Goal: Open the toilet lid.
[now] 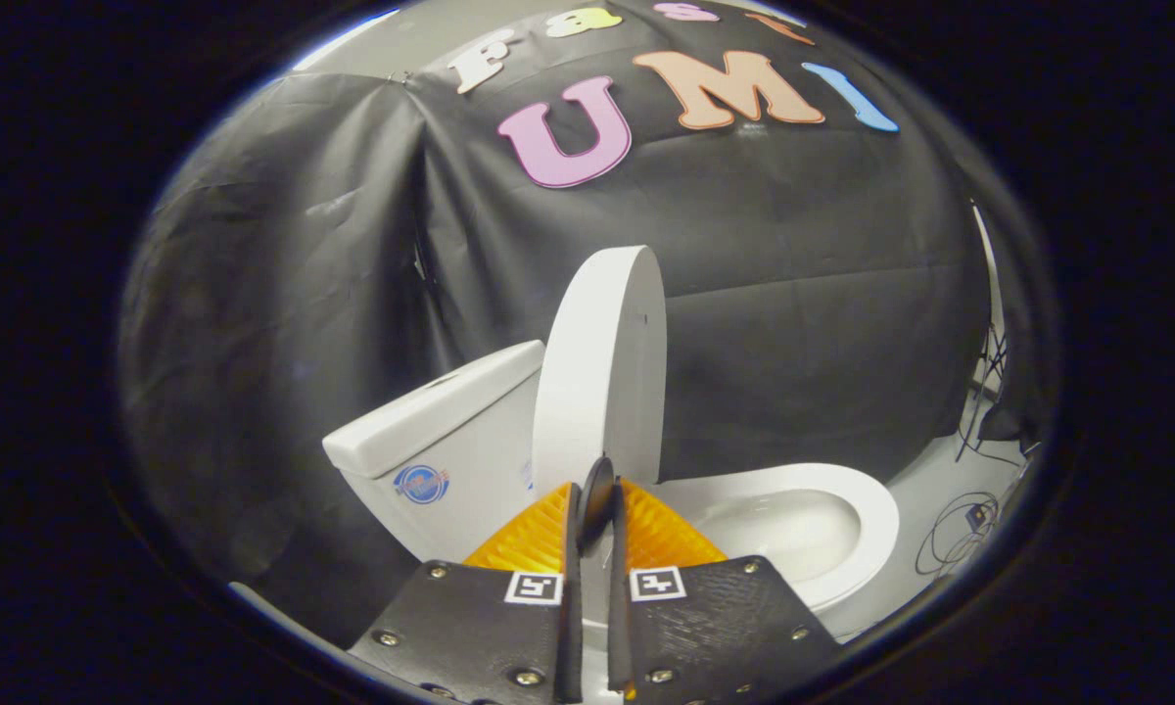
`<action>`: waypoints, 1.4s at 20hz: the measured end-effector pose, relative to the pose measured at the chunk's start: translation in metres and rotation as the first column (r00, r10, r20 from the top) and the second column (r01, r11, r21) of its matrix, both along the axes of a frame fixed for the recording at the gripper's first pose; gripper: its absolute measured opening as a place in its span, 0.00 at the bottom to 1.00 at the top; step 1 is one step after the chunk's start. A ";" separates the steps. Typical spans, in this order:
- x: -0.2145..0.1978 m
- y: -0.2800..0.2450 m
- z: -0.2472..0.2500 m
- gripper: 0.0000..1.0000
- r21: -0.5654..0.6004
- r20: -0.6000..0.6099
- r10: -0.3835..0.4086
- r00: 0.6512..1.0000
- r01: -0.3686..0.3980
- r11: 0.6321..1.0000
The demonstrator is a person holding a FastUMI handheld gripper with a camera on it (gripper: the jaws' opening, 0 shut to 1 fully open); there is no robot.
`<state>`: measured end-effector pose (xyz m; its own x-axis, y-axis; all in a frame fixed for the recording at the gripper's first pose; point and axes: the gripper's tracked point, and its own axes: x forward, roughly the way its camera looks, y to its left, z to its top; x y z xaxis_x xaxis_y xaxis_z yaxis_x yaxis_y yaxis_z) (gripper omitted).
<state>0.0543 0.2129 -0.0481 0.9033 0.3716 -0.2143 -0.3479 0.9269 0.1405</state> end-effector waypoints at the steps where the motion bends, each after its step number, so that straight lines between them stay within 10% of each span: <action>1: 0.000 0.001 0.001 0.11 -0.001 0.002 0.002 1.000 -0.002 1.000; 28: -0.002 0.081 0.003 0.11 -0.101 0.112 0.072 0.991 -0.060 0.993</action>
<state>0.0524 0.2934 -0.0449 0.8982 0.4135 -0.1488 -0.4173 0.9087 0.0062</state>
